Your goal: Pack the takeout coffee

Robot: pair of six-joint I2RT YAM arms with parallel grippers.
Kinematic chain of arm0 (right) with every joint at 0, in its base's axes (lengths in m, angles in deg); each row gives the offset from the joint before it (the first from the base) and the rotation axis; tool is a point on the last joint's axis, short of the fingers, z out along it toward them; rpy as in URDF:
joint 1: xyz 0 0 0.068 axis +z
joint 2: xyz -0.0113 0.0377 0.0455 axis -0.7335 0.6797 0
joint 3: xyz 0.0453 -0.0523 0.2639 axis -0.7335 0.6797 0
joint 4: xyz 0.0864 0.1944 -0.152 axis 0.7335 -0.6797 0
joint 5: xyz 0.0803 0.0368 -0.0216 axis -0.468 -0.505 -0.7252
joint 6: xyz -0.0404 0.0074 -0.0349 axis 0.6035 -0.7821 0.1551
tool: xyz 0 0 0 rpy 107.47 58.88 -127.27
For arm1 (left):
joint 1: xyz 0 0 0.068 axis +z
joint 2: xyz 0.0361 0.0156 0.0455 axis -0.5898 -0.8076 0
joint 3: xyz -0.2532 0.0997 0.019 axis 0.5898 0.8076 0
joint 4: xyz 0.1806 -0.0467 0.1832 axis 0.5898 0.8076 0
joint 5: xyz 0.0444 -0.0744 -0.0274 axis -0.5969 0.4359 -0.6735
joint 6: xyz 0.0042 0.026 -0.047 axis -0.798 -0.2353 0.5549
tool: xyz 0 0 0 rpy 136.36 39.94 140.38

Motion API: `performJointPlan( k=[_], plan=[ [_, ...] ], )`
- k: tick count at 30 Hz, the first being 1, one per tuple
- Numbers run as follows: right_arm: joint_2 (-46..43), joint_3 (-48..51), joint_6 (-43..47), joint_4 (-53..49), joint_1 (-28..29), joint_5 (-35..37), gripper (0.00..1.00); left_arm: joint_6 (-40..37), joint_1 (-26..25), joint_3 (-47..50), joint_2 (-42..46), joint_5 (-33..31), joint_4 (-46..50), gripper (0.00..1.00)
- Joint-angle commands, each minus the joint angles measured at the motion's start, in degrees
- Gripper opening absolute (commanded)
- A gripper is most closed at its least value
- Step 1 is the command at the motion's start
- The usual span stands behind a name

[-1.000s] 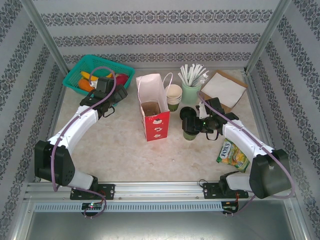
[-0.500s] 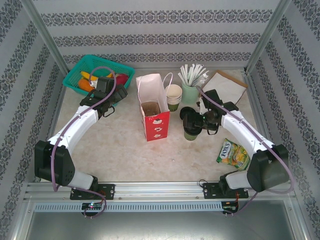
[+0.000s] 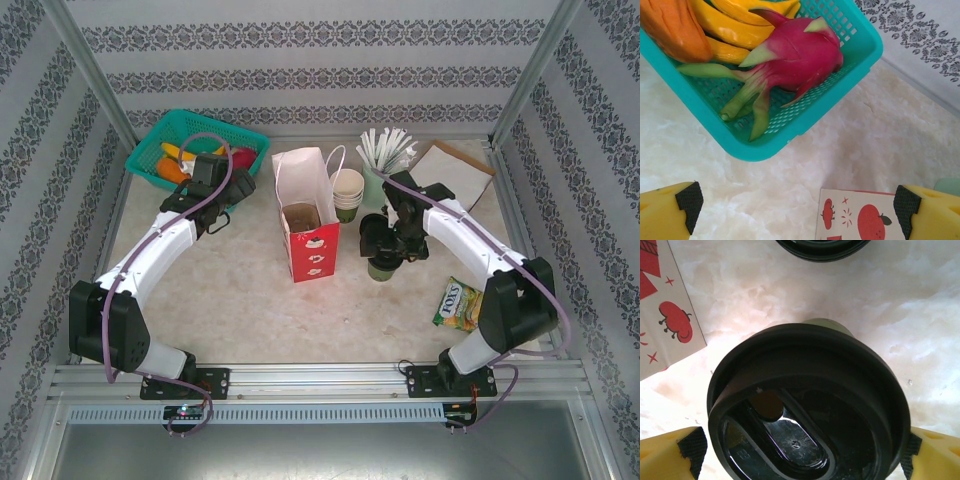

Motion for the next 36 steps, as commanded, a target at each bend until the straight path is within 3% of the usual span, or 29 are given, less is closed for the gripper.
performJointPlan(
  k=[1,21,36],
  plan=[
    [0.81,-1.75,0.08,-2.51,0.73,2.61,0.98,0.75,-0.43,0.78,1.48,-2.11,-0.23,1.00],
    [6.94,-6.06,-1.12,-5.44,2.41,5.38,0.98,-1.43,-0.44,-1.24,-0.02,-0.84,1.93,1.00],
    [7.25,-4.52,-2.31,-4.96,2.61,6.33,0.98,-3.92,-0.41,0.90,1.51,2.07,-2.19,1.00]
  ],
)
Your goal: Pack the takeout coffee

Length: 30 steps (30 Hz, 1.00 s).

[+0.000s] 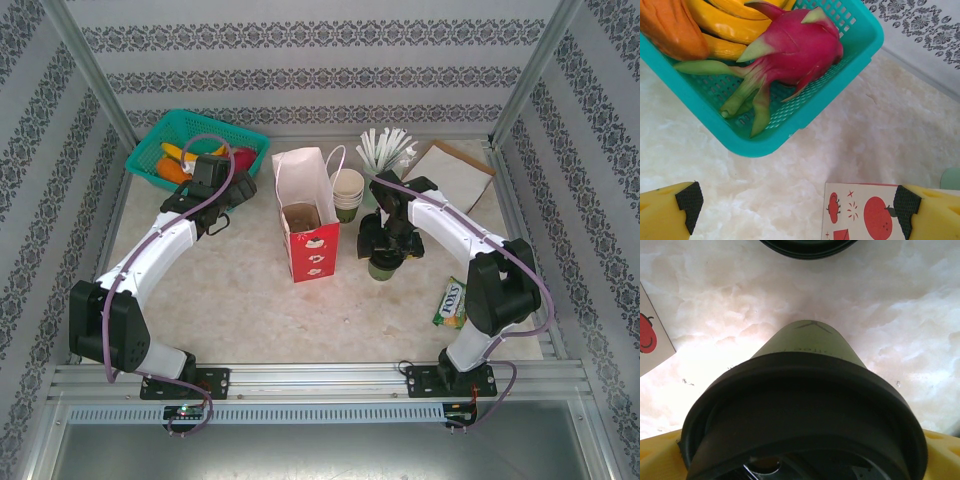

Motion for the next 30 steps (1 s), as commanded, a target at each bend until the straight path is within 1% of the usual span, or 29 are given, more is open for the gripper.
performJointPlan(
  k=[1,11,17,21,25,30],
  plan=[
    [0.28,0.30,-1.25,-1.37,0.57,2.03,0.98,-1.36,-0.44,0.84,1.59,0.88,-2.28,1.00],
    [-0.24,2.02,-1.08,-0.43,0.61,2.38,0.98,-1.66,-0.40,1.17,1.95,1.53,-2.68,1.00],
    [-1.40,1.70,0.05,-1.37,0.60,3.26,0.91,-2.59,-0.37,0.37,1.76,4.32,-3.45,1.00],
    [-1.59,1.02,2.16,-4.05,0.57,3.00,0.90,-5.18,0.28,-3.01,0.67,7.25,-2.18,1.00],
    [-1.32,0.52,3.97,-5.66,0.49,2.85,0.90,-8.32,0.59,-6.64,-0.45,7.64,-0.89,1.00],
    [-1.82,1.06,4.68,-4.47,0.40,1.37,0.84,-12.97,0.86,-11.12,-2.98,9.84,0.38,1.00]
  ],
)
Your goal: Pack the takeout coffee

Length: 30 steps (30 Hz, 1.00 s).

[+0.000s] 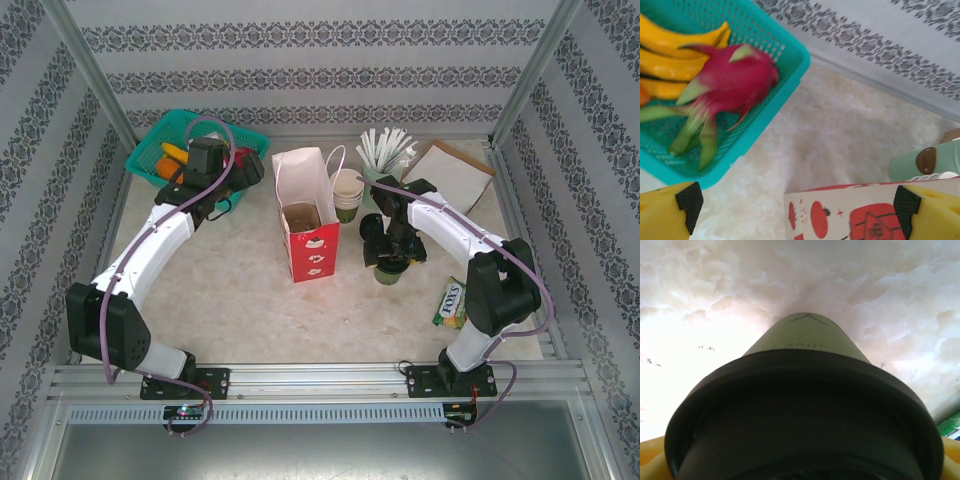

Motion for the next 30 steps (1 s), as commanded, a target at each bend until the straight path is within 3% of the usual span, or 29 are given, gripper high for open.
performJointPlan(
  k=[1,11,18,26,30],
  plan=[
    [-2.14,-0.36,1.76,-1.49,0.42,-0.25,0.84,-6.17,0.73,-5.01,-2.91,2.76,2.73,1.00],
    [-8.77,0.08,3.90,-4.83,0.25,-1.16,0.77,-24.71,0.82,-24.04,-13.48,14.09,12.03,1.00],
    [-12.02,0.07,3.29,-4.86,0.40,-0.71,0.77,-36.02,0.76,-40.56,-23.41,29.22,26.33,0.96],
    [-15.09,0.08,2.87,-6.01,0.55,-0.44,0.77,-45.54,-1.12,-57.44,-34.62,28.80,40.33,0.81],
    [-16.92,0.21,2.68,-6.70,0.59,-0.11,0.77,-48.30,-1.93,-60.55,-36.76,29.73,41.75,0.74]
  ],
)
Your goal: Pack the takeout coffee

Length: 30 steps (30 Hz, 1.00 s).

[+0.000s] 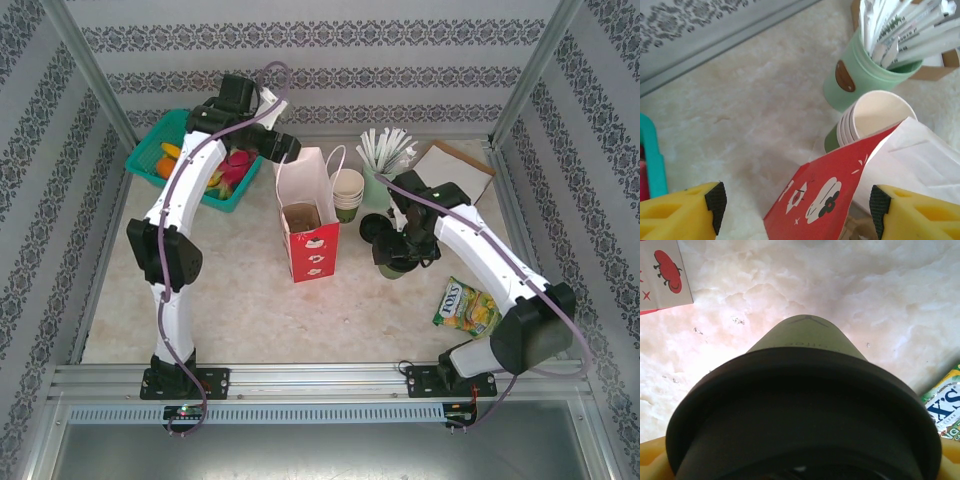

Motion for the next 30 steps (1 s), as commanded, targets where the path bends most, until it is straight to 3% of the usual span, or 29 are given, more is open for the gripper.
performJointPlan(
  k=[1,4,9,18,30],
  plan=[
    [-2.56,0.34,-0.15,-2.37,0.57,0.56,0.77,-5.69,-1.08,-3.00,-0.74,2.01,5.30,0.71],
    [-3.43,0.38,-0.20,-2.99,0.67,0.63,0.77,-6.67,-1.44,-3.97,-1.66,1.86,6.32,0.64],
    [-4.23,-0.51,-0.28,-4.21,0.91,0.45,0.76,-7.41,-1.97,-4.83,-2.77,-0.03,7.67,0.42],
    [-6.42,-2.27,0.16,-7.54,1.63,0.07,0.76,-2.79,-2.08,-2.80,0.02,-1.55,8.27,0.12],
    [-6.57,-12.02,2.36,-13.51,2.49,-3.11,0.74,10.44,-2.44,10.51,10.17,-5.94,4.96,0.06]
  ],
)
